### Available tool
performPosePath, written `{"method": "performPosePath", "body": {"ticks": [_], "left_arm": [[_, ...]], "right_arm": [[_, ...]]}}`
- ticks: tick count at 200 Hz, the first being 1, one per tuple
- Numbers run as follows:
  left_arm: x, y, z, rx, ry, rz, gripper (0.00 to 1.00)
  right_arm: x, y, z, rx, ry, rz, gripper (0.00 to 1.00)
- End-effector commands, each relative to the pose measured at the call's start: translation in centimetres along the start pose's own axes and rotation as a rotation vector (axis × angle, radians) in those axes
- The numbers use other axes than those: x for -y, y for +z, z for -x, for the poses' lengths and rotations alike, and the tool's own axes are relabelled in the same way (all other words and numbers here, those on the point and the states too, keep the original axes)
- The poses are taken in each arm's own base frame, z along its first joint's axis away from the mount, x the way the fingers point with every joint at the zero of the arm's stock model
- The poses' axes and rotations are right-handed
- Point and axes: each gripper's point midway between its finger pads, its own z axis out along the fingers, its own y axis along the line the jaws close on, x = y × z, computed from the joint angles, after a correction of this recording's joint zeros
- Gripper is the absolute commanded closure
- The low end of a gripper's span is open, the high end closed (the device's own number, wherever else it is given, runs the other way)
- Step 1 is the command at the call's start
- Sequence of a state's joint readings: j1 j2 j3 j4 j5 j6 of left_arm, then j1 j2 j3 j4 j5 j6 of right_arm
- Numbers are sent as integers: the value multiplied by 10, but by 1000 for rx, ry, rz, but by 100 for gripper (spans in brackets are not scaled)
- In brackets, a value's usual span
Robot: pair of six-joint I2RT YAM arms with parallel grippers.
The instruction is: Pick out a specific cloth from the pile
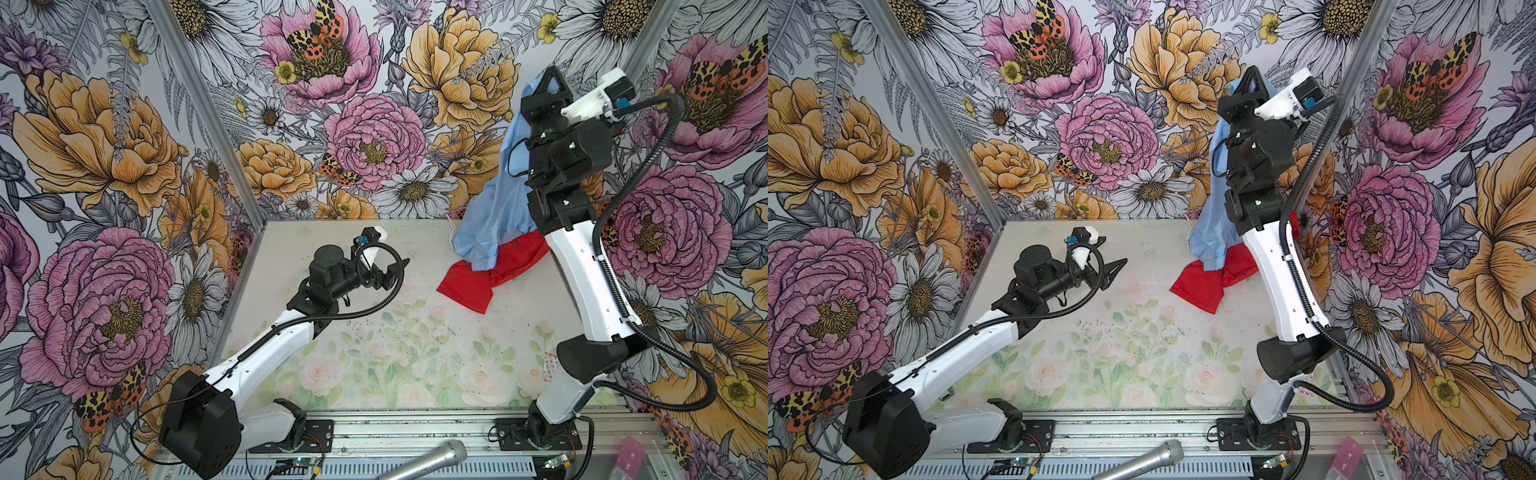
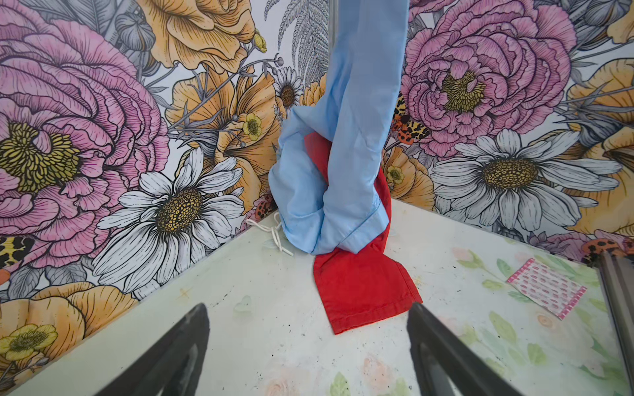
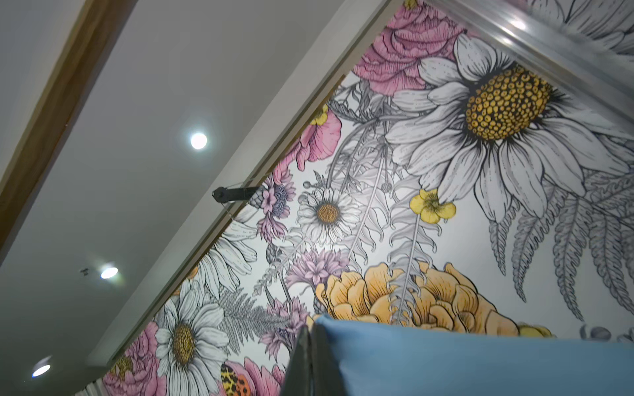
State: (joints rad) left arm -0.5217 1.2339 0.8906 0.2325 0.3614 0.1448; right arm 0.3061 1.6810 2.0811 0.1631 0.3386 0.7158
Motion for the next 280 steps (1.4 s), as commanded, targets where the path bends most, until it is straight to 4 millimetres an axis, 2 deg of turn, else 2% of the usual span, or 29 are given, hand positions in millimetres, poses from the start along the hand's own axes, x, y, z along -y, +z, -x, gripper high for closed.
{"method": "performPosePath", "body": {"ticks": [1,18,38,55,71,87,101,115,133,150,159,162,165,179,198,215,253,280], "left_arm": [[22,4,-11,-2,66,-77,10],[24,6,-18,-17,80,-65,10],[24,11,-26,-37,70,-59,13],[29,21,-41,-71,64,-55,13],[31,35,-55,-72,30,-57,13],[30,52,-62,-65,-51,-75,14],[44,68,-72,-89,-85,-127,14],[57,81,-90,-127,-39,-124,12],[53,100,-116,-173,-34,-48,7],[51,116,-130,-156,-74,-46,1],[52,124,-128,-123,-78,-54,1],[53,130,-142,-141,-85,-55,1],[53,134,-146,-141,-87,-52,1],[48,152,-152,-134,-93,-26,1],[42,175,-145,-89,-82,15,1],[48,195,-131,-19,-92,-14,1],[74,235,-104,66,-83,-96,1],[113,245,-95,88,-74,-210,5]], "right_arm": [[35,-11,-73,-149,8,13,100],[77,-27,-128,-248,-17,-33,100],[112,-44,-176,-338,-17,-66,100],[124,-53,-201,-400,13,-61,100],[124,-60,-206,-393,55,-44,100],[116,-61,-202,-394,55,-22,100],[107,-60,-195,-394,42,1,100],[94,-57,-182,-386,24,24,100],[73,-55,-159,-367,0,65,100],[54,-56,-133,-334,-5,96,100],[44,-57,-119,-312,-4,115,100],[40,-58,-114,-306,-6,122,100],[37,-59,-109,-300,-8,128,100],[24,-61,-88,-277,-21,139,100],[13,-66,-70,-272,-31,147,100],[7,-71,-63,-280,-20,156,100],[3,-79,-48,-267,-41,157,100],[6,-76,-47,-259,-49,148,100]]}}
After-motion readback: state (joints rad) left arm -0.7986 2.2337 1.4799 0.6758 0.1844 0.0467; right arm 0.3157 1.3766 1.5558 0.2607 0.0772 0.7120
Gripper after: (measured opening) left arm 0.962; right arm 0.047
